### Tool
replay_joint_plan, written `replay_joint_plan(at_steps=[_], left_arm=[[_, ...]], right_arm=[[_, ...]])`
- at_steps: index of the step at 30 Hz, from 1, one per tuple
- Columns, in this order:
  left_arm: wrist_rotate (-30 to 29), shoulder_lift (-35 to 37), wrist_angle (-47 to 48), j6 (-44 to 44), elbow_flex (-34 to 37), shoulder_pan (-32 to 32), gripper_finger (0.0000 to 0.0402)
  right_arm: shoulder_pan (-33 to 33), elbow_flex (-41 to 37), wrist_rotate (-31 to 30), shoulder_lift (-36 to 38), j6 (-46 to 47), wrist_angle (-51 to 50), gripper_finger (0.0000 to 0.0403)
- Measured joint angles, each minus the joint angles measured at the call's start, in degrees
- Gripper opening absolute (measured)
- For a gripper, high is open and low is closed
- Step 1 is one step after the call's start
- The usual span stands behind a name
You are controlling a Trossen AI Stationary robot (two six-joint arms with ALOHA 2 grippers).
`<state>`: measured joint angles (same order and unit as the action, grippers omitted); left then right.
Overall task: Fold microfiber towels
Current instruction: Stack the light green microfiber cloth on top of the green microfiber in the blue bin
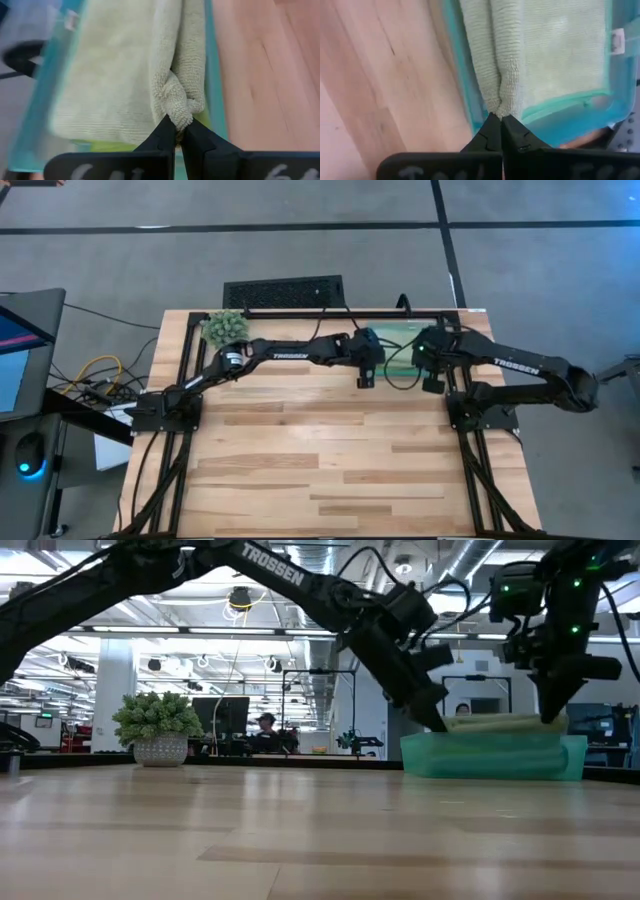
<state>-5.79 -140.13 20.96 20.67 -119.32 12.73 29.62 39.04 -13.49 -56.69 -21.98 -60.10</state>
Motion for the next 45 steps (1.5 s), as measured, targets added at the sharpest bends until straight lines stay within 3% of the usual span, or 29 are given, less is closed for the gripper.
replay_joint_plan(at_steps=[5,10,15,18,21,23,25,29,30,34,40,45], left_arm=[[5.8,0.1,0.6,-0.2,0.1,0.0,0.0009],[5.7,0.1,3.3,-0.4,-2.0,0.0,0.0058],[1.4,0.1,9.5,-1.5,-8.0,0.1,0.0113],[2.4,0.1,14.6,-2.2,-13.4,0.6,0.0134],[4.6,0.6,19.5,-2.3,-15.7,1.1,0.0146],[5.3,1.3,22.1,-2.8,-14.8,1.5,0.0149],[6.2,1.4,21.6,-5.1,-14.6,2.0,0.0149],[8.3,-0.1,14.5,-11.8,-14.8,3.2,0.0113],[8.3,-1.0,13.4,-13.4,-14.9,3.5,0.0095],[12.3,-3.3,10.4,-17.5,-14.6,4.2,0.0014],[15.9,-4.7,12.1,-18.6,-14.9,3.1,0.0006],[14.0,-4.5,11.6,-15.7,-14.6,1.9,0.0002]], right_arm=[[-1.9,-0.1,0.3,-0.3,0.1,-0.7,0.0021],[-2.5,1.8,0.0,-0.2,-0.4,-1.3,0.0095],[-2.5,5.9,1.8,-0.2,-0.5,-5.5,0.0181],[-2.2,10.1,4.1,-0.2,0.4,-10.7,0.0228],[0.4,13.2,7.4,0.6,2.9,-10.8,0.025],[4.0,13.6,9.5,1.8,3.1,-9.3,0.024],[8.5,13.3,12.3,2.0,2.7,-8.6,0.0202],[17.1,13.2,20.8,0.5,0.6,-7.9,0.0044],[18.7,13.2,21.5,-0.4,0.7,-7.7,0.0024],[21.6,13.2,25.2,-6.2,0.8,-9.3,0.0009],[20.2,13.2,26.9,-13.5,1.4,-10.6,0.0005],[18.8,13.2,26.7,-17.1,3.0,-9.3,0.0004]])
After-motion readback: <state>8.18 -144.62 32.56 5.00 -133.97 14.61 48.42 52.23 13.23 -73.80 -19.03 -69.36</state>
